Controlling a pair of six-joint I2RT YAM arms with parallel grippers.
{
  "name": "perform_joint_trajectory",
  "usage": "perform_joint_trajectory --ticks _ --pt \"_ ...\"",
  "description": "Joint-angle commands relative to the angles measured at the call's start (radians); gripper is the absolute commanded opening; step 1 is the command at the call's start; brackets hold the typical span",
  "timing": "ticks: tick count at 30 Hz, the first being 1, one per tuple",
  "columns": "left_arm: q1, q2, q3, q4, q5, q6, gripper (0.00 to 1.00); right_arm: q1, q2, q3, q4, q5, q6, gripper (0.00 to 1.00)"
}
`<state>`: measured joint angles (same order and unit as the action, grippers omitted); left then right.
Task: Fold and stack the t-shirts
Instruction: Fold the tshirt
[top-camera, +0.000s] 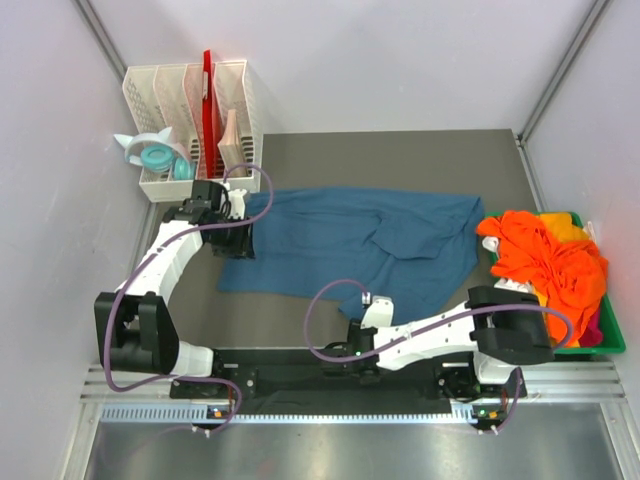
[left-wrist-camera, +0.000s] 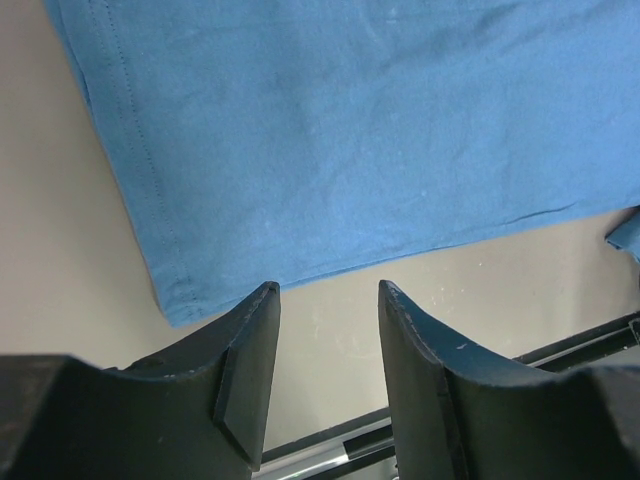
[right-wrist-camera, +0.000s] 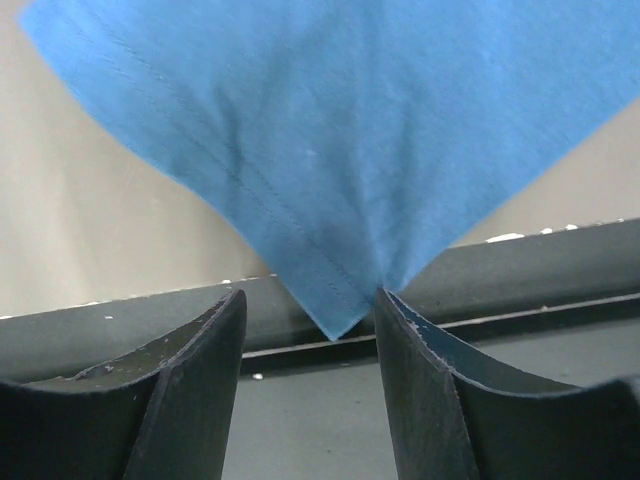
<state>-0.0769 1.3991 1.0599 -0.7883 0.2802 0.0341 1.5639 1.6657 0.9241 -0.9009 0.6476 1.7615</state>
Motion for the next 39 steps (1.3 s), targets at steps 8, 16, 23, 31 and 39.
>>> perform_joint_trajectory --ticks 8,16,23,31,39 --pt "0.003 0.000 -0.014 0.011 0.017 0.018 0.48 -0.013 0.008 -0.060 -0.038 -0.060 0.079 0.28" --pt "0.003 -0.008 -0.018 0.014 0.019 0.018 0.48 -0.010 0.012 -0.024 -0.058 -0.008 0.055 0.00" --pt "0.067 -0.031 -0.038 0.038 -0.009 0.010 0.50 0.007 0.025 0.076 -0.167 0.066 0.035 0.00" --pt "0.189 0.164 0.017 -0.034 0.068 -0.003 0.49 0.005 0.019 0.062 -0.148 0.063 0.030 0.00" --pt "0.193 0.270 0.049 -0.100 -0.001 0.009 0.49 0.005 0.002 0.019 -0.124 0.053 0.050 0.00"
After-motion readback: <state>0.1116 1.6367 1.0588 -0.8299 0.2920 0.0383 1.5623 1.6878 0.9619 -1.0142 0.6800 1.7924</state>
